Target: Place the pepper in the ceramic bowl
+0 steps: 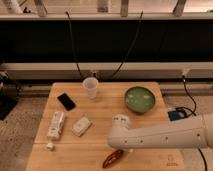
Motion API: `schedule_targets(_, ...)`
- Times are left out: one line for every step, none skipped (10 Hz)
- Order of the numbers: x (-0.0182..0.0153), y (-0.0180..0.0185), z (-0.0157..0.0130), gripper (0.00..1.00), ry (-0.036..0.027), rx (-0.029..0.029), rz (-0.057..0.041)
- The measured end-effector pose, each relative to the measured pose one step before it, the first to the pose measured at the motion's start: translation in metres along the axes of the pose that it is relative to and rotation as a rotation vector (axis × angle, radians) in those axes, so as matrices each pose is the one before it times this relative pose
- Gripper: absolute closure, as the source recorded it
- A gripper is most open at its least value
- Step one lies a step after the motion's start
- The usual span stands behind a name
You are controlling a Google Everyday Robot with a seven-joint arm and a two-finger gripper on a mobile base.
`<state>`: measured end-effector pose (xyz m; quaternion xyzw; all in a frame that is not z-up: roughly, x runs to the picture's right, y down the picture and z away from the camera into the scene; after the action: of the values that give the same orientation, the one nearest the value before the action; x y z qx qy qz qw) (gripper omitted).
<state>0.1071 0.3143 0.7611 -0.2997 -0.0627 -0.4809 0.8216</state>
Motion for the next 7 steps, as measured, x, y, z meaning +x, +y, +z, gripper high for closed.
schedule_targets(-0.00012,0.00006,0.00005,0.55,-0.00012,-0.00010,-0.00028)
schedule_targets(-0.00009,0.00025,0.00003,0.47,-0.00015,-0.00036,0.00006)
schedule_targets(0.00002,0.00043,-0.00019,0.36,0.00030,-0.00051,-0.00009)
schedule_targets(-0.00001,0.00012,-0.00007,0.26,0.00003,-0.00023,-0.00009)
schedule_targets(-0.00009,0.00031,0.00011,0.21,0.00003,-0.00065,-0.00023)
schedule_targets(-0.00020,0.00090,0.00030,0.20,0.00024,-0.00214,-0.00073)
schedule_targets(-0.00053,0.00225,0.00062,0.20,-0.00006,-0.00423,-0.00058)
